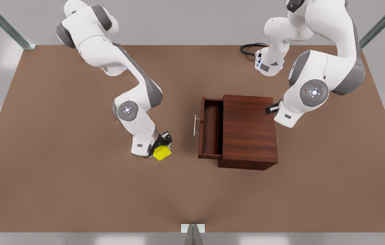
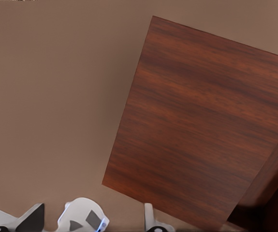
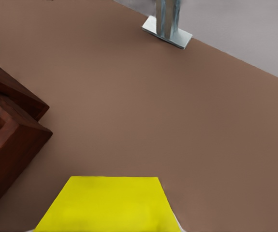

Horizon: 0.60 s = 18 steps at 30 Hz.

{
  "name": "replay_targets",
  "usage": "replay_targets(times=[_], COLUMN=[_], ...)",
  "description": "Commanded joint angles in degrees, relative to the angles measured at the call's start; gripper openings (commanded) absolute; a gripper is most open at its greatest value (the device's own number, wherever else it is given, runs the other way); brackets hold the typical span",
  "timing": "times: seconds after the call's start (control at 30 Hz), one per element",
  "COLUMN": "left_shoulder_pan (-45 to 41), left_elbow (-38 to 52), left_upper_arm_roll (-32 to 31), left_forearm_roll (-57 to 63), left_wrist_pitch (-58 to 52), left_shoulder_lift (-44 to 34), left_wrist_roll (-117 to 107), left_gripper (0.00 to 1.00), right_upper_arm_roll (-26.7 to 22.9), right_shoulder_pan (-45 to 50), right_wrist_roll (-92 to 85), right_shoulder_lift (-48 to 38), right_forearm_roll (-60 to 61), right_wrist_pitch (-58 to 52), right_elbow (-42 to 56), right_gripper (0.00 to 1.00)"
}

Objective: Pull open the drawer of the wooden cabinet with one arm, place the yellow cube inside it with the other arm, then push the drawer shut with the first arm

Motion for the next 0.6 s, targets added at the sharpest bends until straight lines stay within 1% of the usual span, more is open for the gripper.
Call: replay_targets(times=[0.0, 0.07, 0.13, 0.27, 0.57], left_shoulder_pan=[-0.08, -0.17, 0.00, 0.00, 0.00], left_elbow=[0.00, -0.09, -0.09, -0.09, -0.09], left_upper_arm_roll=[-0.17, -0.70, -0.70, -0.70, -0.61], left_forearm_roll=[-0.74, -0.56, -0.56, -0.48, -0.48], left_wrist_pitch=[-0.03, -0.47, -0.47, -0.82, -0.73], left_shoulder_lift=[-0.12, -0.30, -0.30, -0.38, -0.30], left_wrist_roll=[23.59, 23.59, 23.59, 23.59, 23.59], left_gripper=[1.00, 1.00, 1.00, 1.00, 1.00], right_upper_arm_roll=[0.04, 0.04, 0.04, 0.39, 0.48], right_shoulder_pan=[3.31, 5.07, 7.00, 10.79, 15.62], right_wrist_roll=[-1.31, -11.77, -17.49, -21.01, -25.41], right_shoulder_lift=[0.18, 0.18, 0.53, 1.59, 3.88], right_forearm_roll=[-6.82, -6.82, -6.65, -6.38, -6.03], right_wrist_pitch=[2.28, 3.60, 4.83, 6.41, 8.26], right_elbow=[1.02, 1.11, 1.90, 1.99, 2.16], right_gripper=[0.44, 0.44, 0.44, 0.44, 0.44])
